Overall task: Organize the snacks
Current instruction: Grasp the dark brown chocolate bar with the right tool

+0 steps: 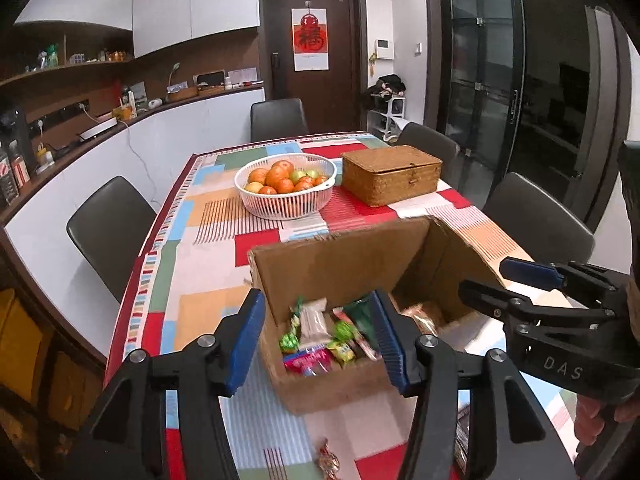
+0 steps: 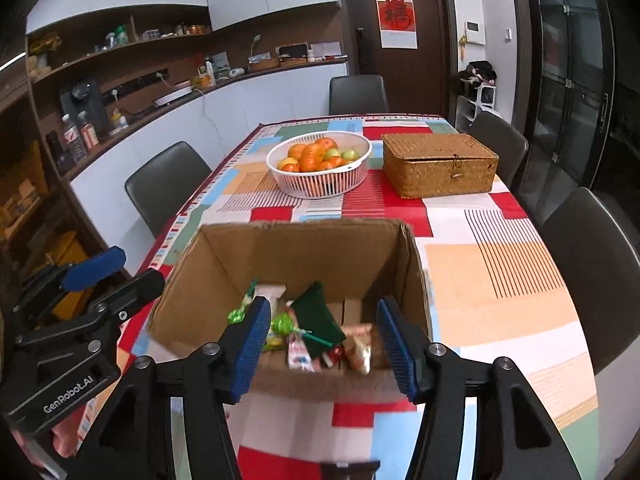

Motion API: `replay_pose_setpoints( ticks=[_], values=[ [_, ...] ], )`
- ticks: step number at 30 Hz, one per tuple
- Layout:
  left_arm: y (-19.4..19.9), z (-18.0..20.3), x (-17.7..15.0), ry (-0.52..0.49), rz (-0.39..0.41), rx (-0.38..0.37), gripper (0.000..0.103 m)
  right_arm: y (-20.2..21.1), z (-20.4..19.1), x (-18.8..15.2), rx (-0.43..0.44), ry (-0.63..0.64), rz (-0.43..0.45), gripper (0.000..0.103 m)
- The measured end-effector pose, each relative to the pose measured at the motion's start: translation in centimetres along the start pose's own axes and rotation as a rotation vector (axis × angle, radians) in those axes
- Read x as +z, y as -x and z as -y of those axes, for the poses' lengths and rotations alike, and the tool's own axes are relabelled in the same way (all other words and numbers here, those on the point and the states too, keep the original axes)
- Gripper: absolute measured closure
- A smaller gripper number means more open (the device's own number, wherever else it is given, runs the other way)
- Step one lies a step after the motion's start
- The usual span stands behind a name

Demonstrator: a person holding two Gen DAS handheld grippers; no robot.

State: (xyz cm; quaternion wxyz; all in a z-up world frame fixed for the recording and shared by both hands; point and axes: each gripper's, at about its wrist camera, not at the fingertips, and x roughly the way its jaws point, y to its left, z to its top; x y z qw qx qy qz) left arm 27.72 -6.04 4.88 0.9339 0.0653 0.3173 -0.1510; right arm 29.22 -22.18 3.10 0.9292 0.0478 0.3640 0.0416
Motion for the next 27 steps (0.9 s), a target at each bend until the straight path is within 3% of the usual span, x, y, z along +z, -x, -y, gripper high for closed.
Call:
replay_pose_setpoints(
  ticks=[13, 27],
  values=[
    [4.0, 3.4, -7.1, -0.034, -0.038, -0.021, 0.047, 4.1, 0.1, -8.0, 0.024, 0.01, -0.02, 0.047],
    [1.7, 5.2, -15.2, -0.015, -0.204, -0.082, 0.046, 2.3, 1.5, -17.6, 0.019, 0.001, -0.214, 0.047]
  ],
)
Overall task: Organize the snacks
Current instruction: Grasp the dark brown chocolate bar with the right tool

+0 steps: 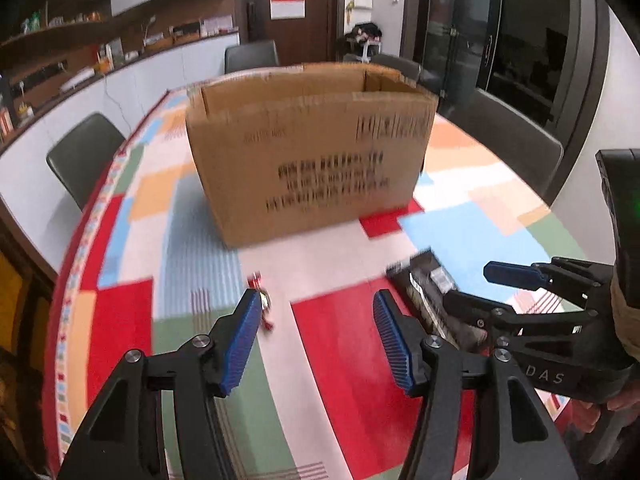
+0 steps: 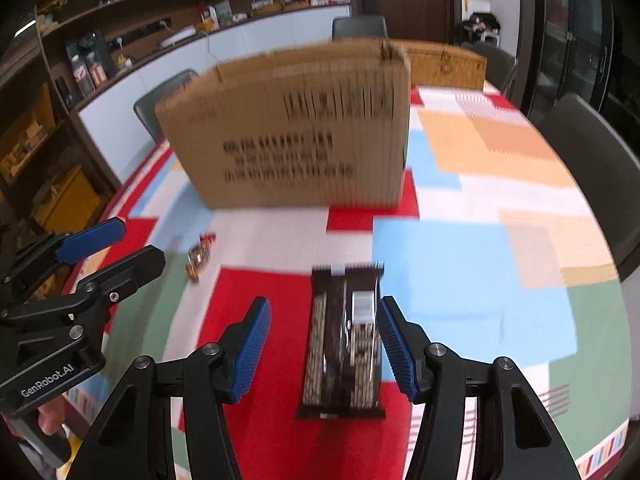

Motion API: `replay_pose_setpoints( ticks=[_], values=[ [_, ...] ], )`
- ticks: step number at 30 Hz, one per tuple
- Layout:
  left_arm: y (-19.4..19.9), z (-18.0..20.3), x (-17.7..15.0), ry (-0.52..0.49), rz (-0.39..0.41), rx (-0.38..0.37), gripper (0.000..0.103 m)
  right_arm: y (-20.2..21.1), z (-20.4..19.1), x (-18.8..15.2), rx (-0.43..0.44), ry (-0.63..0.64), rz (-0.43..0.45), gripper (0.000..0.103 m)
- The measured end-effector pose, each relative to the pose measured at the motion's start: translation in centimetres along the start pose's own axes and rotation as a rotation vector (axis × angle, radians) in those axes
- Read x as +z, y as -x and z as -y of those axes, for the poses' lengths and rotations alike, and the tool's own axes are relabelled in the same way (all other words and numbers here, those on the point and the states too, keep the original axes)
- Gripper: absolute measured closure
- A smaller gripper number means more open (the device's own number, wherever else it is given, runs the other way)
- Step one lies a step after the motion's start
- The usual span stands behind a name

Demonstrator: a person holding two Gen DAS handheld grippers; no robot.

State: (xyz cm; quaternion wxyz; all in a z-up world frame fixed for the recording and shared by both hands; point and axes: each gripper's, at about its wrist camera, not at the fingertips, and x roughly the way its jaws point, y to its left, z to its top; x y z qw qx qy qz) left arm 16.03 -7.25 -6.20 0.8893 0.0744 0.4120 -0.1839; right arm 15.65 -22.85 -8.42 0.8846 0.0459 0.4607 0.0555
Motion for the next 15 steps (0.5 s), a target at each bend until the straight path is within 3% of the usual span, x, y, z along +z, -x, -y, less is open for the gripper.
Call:
replay_pose_setpoints(
  ticks=[6, 15],
  values=[
    [-2.0, -0.1, -2.0, 0.007, -0.073, 0.002, 0.046, -2.0, 0.2, -1.6, -0.014, 0.002, -0.064, 0.047],
    [-3.4, -0.2, -2.6, 0.01, -0.107, 0.014, 0.046, -4.4, 0.6, -2.0, -0.043, 0.004, -0.122, 0.047]
  ],
)
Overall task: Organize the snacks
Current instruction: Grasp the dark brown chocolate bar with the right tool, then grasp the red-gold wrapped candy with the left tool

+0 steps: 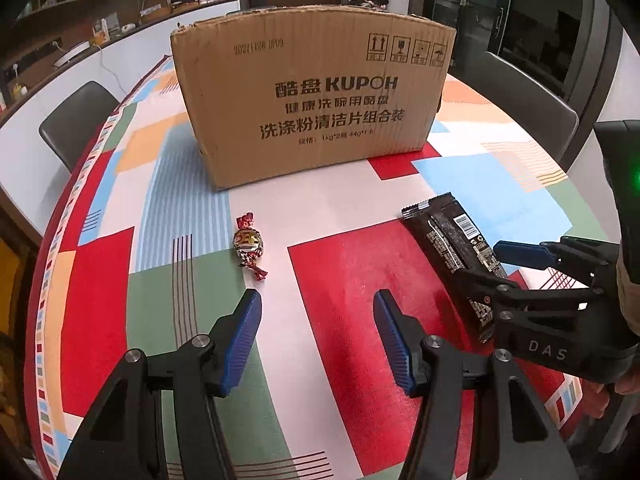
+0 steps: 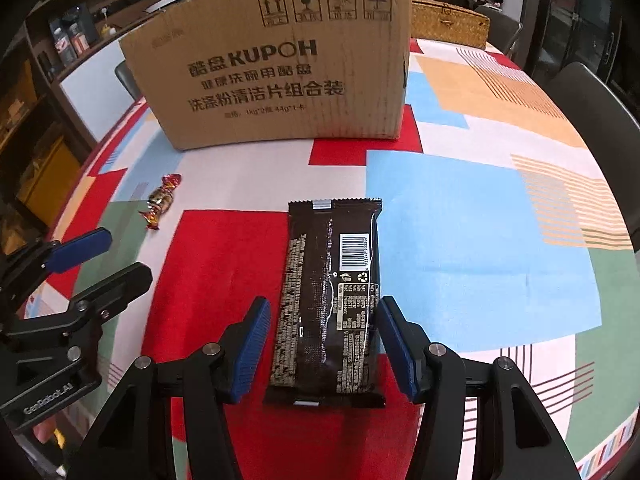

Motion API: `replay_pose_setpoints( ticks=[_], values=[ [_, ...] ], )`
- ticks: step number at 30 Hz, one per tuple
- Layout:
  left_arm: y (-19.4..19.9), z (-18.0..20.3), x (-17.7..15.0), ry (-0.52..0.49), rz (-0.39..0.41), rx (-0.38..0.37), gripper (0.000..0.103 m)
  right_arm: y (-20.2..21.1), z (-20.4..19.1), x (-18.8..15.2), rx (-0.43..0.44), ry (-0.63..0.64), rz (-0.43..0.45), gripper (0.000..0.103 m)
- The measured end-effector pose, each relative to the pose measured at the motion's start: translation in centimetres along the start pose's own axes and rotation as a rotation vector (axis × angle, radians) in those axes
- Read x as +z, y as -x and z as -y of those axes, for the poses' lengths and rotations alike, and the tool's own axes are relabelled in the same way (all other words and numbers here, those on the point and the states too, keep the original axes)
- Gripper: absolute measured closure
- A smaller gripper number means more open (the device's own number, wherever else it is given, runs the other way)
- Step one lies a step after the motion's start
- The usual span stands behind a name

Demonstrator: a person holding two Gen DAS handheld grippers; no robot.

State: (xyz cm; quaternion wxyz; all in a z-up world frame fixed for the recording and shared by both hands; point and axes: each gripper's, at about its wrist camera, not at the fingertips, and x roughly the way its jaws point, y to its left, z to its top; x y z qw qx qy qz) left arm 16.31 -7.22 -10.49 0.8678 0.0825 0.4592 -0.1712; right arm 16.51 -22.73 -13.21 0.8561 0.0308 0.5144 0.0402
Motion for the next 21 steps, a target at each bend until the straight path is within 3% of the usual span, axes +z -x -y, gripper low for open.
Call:
replay_pose_setpoints(
  ticks=[8, 14, 21],
  values=[
    [-0.3, -0.6, 0.0, 0.018, -0.004, 0.005, 0.046, -1.4, -0.2, 0.3, -0.026, 0.022, -0.016, 0.047],
    [-0.5, -1.5, 0.1, 0.038, -0.002, 0.014, 0.046, -1.4, -0.9, 0.6, -0.046, 0.035, -0.004, 0.052],
    [0.1, -3.1, 0.5, 0.053, 0.035, 0.027, 0.046, -1.2, -1.8, 1.5, -0.034, 0.006, 0.013, 0.053]
  ],
)
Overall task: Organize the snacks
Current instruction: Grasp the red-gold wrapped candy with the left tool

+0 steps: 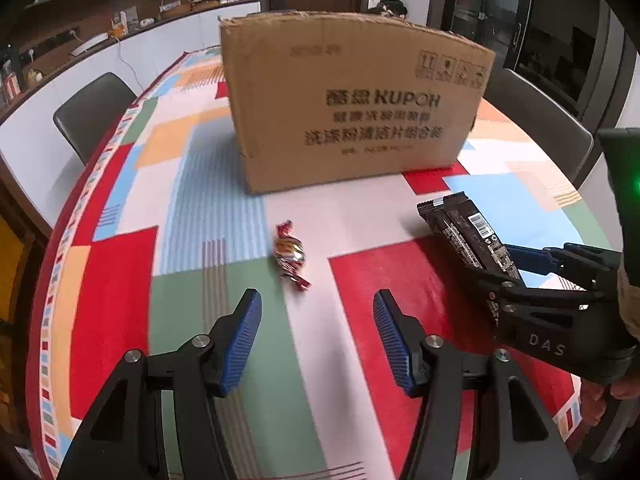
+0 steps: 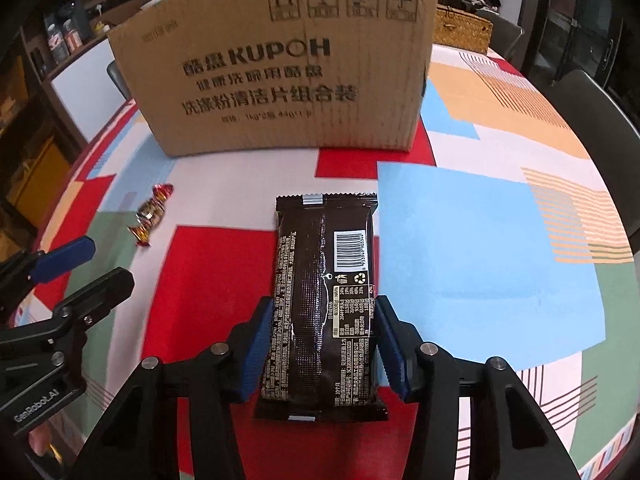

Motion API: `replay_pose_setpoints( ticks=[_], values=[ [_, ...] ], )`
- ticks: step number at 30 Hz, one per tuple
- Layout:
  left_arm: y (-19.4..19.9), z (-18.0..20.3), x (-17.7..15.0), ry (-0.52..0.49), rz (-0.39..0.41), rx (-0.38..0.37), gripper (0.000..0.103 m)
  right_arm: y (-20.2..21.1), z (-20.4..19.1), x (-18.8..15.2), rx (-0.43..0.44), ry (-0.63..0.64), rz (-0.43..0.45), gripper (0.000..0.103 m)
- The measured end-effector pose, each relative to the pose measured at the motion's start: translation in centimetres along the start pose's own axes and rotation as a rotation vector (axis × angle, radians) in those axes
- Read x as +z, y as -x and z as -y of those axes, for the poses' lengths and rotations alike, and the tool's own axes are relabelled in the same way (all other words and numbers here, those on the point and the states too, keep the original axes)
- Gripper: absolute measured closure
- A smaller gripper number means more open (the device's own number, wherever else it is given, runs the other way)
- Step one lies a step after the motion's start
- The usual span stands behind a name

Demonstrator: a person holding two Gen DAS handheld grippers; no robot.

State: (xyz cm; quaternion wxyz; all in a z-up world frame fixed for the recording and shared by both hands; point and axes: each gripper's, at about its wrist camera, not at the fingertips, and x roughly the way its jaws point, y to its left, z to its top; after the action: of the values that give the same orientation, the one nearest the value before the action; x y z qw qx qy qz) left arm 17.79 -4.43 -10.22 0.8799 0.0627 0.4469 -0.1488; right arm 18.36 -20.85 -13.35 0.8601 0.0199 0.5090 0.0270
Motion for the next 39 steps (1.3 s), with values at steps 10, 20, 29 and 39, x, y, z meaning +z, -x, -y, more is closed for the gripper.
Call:
replay_pose_setpoints(
  ticks=[10, 20, 29, 39],
  values=[
    [-1.6, -3.4, 1.4, 0.007, 0.006, -0.014, 0.046, -0.2, -3.0, 2.3, 0.031, 0.027, 0.027, 0.053],
    [-5.5, -3.4, 2.6, 0.0, -0.064, -0.031, 0.055, -2.0, -3.8, 3.2, 0.045, 0.017, 0.011, 0.053],
    [-6.6, -2.8, 2.9, 0.009, -0.08, -0.039, 0.079, -2.4, -3.1, 3.3, 0.054, -0.009, 0.007, 0.053],
    [-3.7, -2.3, 2.7, 0.026, -0.03, -0.07, 0.08, 0.3, -2.1, 3.2, 0.076, -0.012, 0.047, 0.053]
  ],
)
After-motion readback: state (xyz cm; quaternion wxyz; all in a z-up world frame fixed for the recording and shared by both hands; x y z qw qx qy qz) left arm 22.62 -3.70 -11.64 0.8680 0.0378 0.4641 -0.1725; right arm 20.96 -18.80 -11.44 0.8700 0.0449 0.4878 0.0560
